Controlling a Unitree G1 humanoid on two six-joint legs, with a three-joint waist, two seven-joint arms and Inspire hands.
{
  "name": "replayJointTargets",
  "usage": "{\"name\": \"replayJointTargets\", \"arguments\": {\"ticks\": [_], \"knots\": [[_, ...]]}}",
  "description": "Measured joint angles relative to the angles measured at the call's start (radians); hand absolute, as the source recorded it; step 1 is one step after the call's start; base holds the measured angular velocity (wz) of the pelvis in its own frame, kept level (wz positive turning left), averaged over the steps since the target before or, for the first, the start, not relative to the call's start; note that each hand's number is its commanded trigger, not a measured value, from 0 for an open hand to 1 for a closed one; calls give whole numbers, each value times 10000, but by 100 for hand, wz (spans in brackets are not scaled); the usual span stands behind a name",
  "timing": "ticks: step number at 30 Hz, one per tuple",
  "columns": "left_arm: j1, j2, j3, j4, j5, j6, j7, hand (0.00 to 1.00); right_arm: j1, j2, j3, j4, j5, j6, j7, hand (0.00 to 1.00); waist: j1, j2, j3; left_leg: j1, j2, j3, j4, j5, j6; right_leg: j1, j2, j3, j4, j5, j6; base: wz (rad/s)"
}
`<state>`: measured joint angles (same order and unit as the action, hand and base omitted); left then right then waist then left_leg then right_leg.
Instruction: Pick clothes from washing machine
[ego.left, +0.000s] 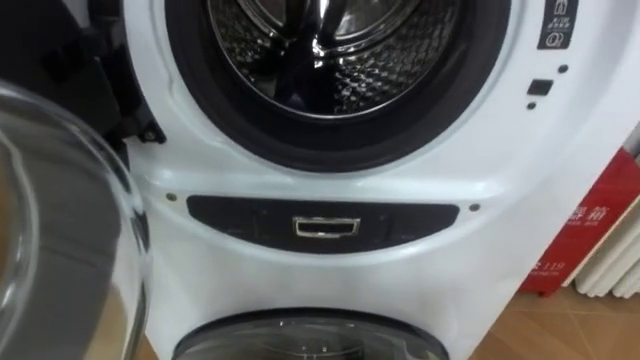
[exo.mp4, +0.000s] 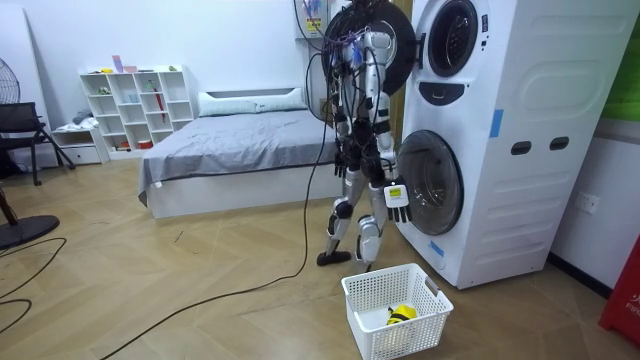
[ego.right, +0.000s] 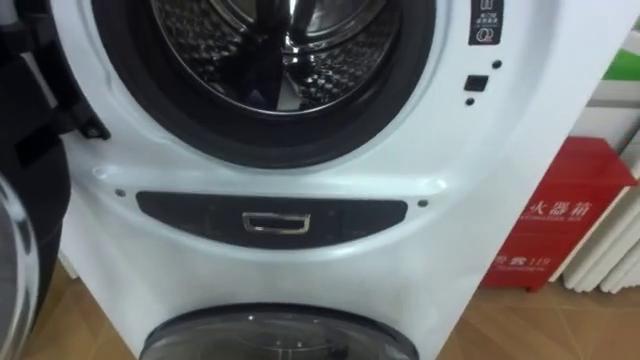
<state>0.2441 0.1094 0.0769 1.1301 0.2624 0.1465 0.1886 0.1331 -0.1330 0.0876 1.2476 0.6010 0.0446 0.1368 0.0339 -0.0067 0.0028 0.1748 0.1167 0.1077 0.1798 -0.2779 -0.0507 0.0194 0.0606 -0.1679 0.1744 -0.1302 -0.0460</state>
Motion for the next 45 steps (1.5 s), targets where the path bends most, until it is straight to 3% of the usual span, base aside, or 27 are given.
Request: {"name": "replayJointTargets", "arguments": {"ticks": [2,3,4,6,7,9,11,14,16,19,20,22,23,24,25,26,27,28,29,31,33,34,36,40,45], "knots": [[41,24,11,3,-128,0,-178,0,-30,-2,-27,-25,-187,88,74,0,6,-67,0,-308,118,15,985,-171,-237,-103,55,44,172,-103,-170,-27],[15,13,-1,-2,-128,-3,-311,0,-145,-5,-35,-40,-532,137,64,0,-3,-97,1,-779,192,-18,2011,-226,-325,-242,61,141,358,-168,-271,-39],[-24,-20,5,-32,-98,0,-424,0,-211,-27,-48,-41,-885,127,77,0,-16,-69,-11,-1265,329,-123,3077,-226,-325,-254,74,209,330,-169,-387,-41],[-123,-17,9,-110,-112,-8,-592,0,-226,-29,-200,-59,-1136,80,95,0,-92,65,-8,-1733,535,-562,4110,-225,-325,-220,309,222,303,-145,-602,-25],[-248,-5,-5,-110,-206,-17,-657,0,-230,-33,-234,-61,-1136,53,103,0,-187,77,6,-1852,656,-703,4499,-253,-328,-222,415,100,328,-155,-764,-13],[-462,-89,-26,-152,-355,-26,-775,0,-314,-153,-222,-81,-1296,-70,71,0,-277,309,39,-1854,795,-715,5499,-367,-326,-308,491,-394,490,-193,-946,-25],[-642,-32,-254,-113,-238,26,-852,0,-425,-245,-267,-72,-1418,-198,56,0,-583,469,34,-1659,737,-736,5914,-427,-419,-487,563,-755,508,-133,-1060,1],[-1437,120,-146,-170,-284,-150,-868,0,-487,-219,-730,-72,-1362,-396,70,0,-909,737,91,-969,413,-1406,4470,-539,-596,-1144,536,-1383,737,-43,-1137,51],[-2086,172,-235,-343,-378,-557,-869,0,-797,-208,-824,-38,-1501,-415,53,0,-854,706,85,-190,247,-1425,2453,-798,-520,-1876,379,-1599,1063,106,-1159,36],[-2359,120,-497,-431,-665,-924,-895,0,-927,-175,-788,-49,-1883,-432,-46,0,-776,552,132,371,61,-1370,440,-793,-395,-2329,229,-1687,933,676,-1103,11],[-2355,110,-540,-355,-677,-980,-896,0,-908,-164,-800,-49,-1870,-431,-62,0,-793,513,121,446,-26,-1358,177,-767,-318,-2367,204,-1691,876,826,-1078,0],[-2261,109,-622,-28,-845,-1047,-901,0,-860,-115,-796,-149,-1885,-429,-140,0,-835,271,32,242,-447,-1034,-229,-555,364,-2465,7,-1429,350,1718,-935,-11],[-2180,105,-620,-3,-987,-1056,-901,0,-834,-127,-803,-172,-1898,-432,-149,0,-862,198,8,133,-589,-886,-200,-493,473,-2454,-49,-1240,95,2011,-858,-10],[-2042,105,-631,42,-1224,-1071,-891,0,-875,-172,-802,-187,-1903,-412,-177,0,-842,137,-28,-198,-656,-543,-91,-386,663,-2470,-82,-651,-298,2518,-358,18],[-2039,93,-582,263,-1219,-1103,-850,0,-740,-151,-997,-197,-1794,-327,-188,0,-896,167,13,-451,-572,-10,118,-271,672,-2476,-352,-471,468,1980,59,32],[-1996,78,-591,330,-1221,-1106,-826,0,-624,-143,-1134,-196,-1681,-274,-177,0,-850,190,-7,-459,-560,37,83,-145,687,-2377,-506,-512,1177,1442,99,44],[-1822,87,-597,327,-1371,-1142,-780,0,-616,-215,-1118,-162,-1553,-232,-182,0,-771,192,-1,-454,-507,241,-13,13,707,-2017,-791,-553,2273,532,215,27],[-1755,103,-593,327,-1450,-1142,-739,0,-633,-269,-1067,-151,-1568,-232,-182,0,-723,178,9,-452,-459,474,-47,81,686,-1765,-961,-549,2662,140,255,24],[-1665,144,-591,320,-1524,-1144,-664,0,-635,-302,-1064,-46,-1631,-239,-170,0,-555,122,17,-456,-436,793,-124,250,616,-1138,-1286,-507,3086,-476,468,12],[-1476,230,-301,289,-1766,-1173,-592,0,-687,-213,-993,45,-2073,-238,-176,0,-155,-31,-5,-581,-547,1091,-80,404,522,104,-1640,-162,2668,-1057,892,-18],[-1416,274,-96,289,-1936,-1194,-487,0,-785,-150,-611,35,-2356,-279,-116,0,-55,-179,-7,-721,-675,1113,-30,568,348,464,-1516,116,1352,-1118,963,-34],[-1418,212,14,286,-1947,-1281,-394,0,-808,-138,-362,30,-2359,-328,-99,0,29,-290,-24,-824,-716,1249,49,683,289,619,-1420,138,687,-1036,808,-30],[-1392,153,7,286,-1947,-1399,-367,0,-801,-108,-247,31,-2354,-343,-107,0,106,-194,-11,-859,-572,1254,28,788,206,658,-1191,295,274,-776,614,-32],[-1413,168,-7,274,-1927,-1727,-260,0,-740,-117,84,55,-2550,-385,-4,0,192,-203,3,-1016,-405,921,177,852,95,615,-984,285,96,-685,439,-6],[-1382,128,-11,120,-1942,-1833,-258,0,-720,-126,118,41,-2809,-440,86,0,223,-241,-35,-1309,-385,696,405,848,74,502,-933,238,61,-678,406,6]]}}
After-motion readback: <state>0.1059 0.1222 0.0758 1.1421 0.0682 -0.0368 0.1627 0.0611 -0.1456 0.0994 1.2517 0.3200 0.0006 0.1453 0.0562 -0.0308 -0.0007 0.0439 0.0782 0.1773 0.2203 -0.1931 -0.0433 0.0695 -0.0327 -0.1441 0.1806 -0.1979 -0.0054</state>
